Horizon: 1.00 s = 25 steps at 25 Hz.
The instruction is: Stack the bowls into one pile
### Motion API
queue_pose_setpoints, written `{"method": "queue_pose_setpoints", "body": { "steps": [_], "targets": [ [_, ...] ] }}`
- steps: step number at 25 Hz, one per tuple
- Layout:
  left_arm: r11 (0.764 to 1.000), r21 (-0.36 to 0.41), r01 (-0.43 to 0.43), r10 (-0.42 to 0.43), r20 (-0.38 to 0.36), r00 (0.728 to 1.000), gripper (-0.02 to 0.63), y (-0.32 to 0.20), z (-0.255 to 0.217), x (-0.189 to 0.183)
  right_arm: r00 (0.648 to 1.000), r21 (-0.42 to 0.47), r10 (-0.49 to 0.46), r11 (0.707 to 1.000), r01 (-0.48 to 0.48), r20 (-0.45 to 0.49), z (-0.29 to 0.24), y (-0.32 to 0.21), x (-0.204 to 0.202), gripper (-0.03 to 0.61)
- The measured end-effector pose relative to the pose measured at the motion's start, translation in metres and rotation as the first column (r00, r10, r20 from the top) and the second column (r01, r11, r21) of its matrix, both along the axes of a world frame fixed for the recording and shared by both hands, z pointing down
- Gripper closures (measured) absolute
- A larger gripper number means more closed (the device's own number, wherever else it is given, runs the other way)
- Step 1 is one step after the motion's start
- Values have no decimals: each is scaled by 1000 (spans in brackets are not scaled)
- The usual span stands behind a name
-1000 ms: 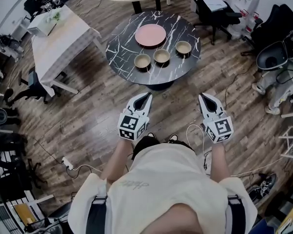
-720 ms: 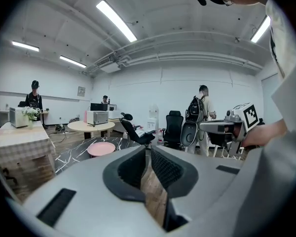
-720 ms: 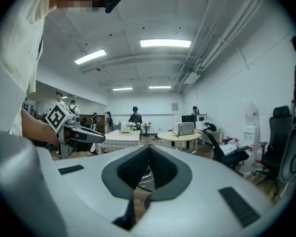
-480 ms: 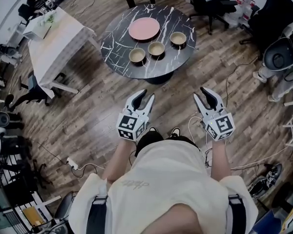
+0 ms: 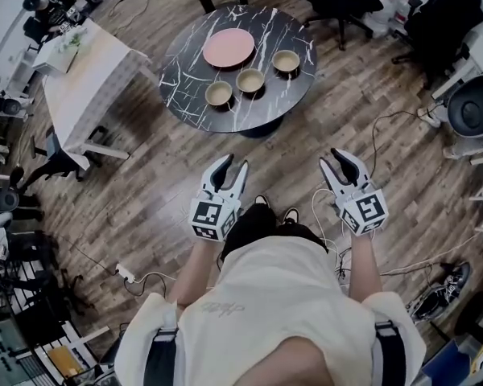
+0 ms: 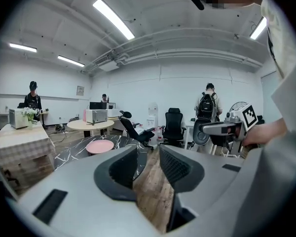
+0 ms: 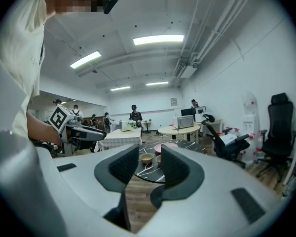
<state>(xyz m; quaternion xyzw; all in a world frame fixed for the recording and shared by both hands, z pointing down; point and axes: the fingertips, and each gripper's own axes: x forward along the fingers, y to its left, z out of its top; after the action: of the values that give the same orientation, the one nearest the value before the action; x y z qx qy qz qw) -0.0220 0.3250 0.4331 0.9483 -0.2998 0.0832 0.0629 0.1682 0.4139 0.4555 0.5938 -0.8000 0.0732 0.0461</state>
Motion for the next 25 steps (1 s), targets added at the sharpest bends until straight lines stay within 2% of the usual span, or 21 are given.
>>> {"method": "queue_pose_setpoints", "body": {
  "steps": [7,10,14,18,21,25],
  "targets": [
    [1000,-27,-5,6,13,1000,474,-33,24,13,1000,-43,18,999,-18,-1,19,-30,10,443],
    [1000,-7,-30,30,17,999,474,-56,20,28,999,-50,34,998,-34,-7,15,-50,18,446],
    [999,45,1,-1,2,1000,474,-99,6,40,999,-63,31,997,-33,-31,5,-85,28,453],
    [1000,20,-15,15,-33,999,474,-136,2,45,999,-49,45,998,-46,-22,-9,-126,37,460],
    [1000,22,-19,20,-45,999,475,-162,5,45,997,-39,49,998,-51,-58,-18,-156,40,460],
    [997,66,-31,31,-10,999,474,-193,7,44,993,-68,34,997,-41,-110,-17,-184,32,460]
  ]
}}
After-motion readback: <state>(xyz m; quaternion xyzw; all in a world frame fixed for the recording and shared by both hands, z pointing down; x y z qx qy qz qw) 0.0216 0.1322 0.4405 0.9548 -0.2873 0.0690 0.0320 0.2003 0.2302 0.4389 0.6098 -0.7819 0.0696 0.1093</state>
